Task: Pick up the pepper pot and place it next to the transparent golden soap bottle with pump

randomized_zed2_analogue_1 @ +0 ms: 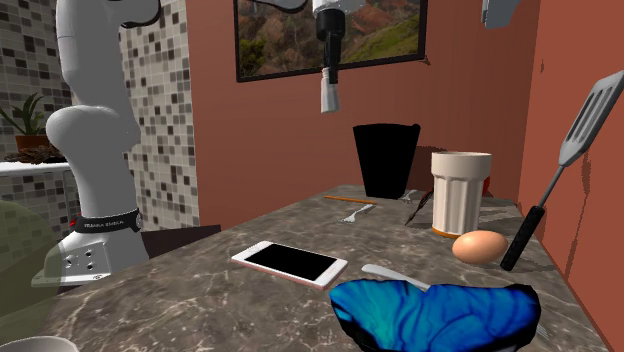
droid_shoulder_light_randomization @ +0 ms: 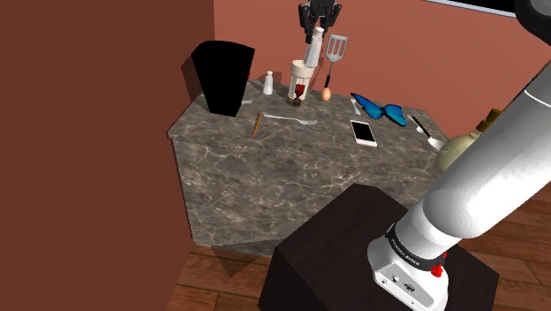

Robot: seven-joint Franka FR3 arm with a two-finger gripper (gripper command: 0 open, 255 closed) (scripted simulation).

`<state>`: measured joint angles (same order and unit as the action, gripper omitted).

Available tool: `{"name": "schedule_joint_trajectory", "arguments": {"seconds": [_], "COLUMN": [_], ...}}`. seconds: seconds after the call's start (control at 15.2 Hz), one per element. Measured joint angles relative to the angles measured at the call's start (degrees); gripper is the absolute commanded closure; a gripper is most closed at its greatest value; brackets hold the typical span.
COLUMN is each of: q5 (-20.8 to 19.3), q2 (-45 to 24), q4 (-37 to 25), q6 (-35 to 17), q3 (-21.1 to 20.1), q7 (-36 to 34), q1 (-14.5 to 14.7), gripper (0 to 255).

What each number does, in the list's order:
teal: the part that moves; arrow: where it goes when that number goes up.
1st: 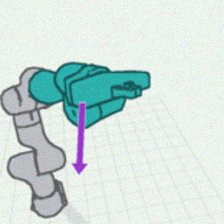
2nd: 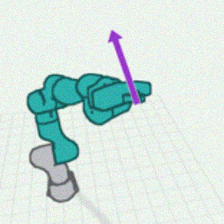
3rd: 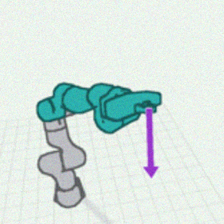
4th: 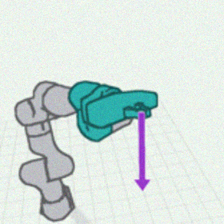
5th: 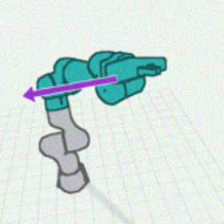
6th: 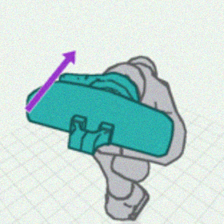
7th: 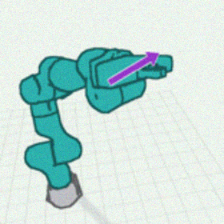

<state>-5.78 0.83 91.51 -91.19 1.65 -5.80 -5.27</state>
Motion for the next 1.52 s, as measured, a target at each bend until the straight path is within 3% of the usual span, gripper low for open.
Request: {"name": "schedule_joint_trajectory", "arguments": {"seconds": [0.66,1.52], "q5": [0.0,-1.8], "q2": [-2.9,12.3], "q4": [-11.7,5.1], "q6": [8.7,5.7], "q3": [0.0,7.2], "q7": [0.8,13.8], "q1": [0.0,-6.0], "gripper": [255,255]}}
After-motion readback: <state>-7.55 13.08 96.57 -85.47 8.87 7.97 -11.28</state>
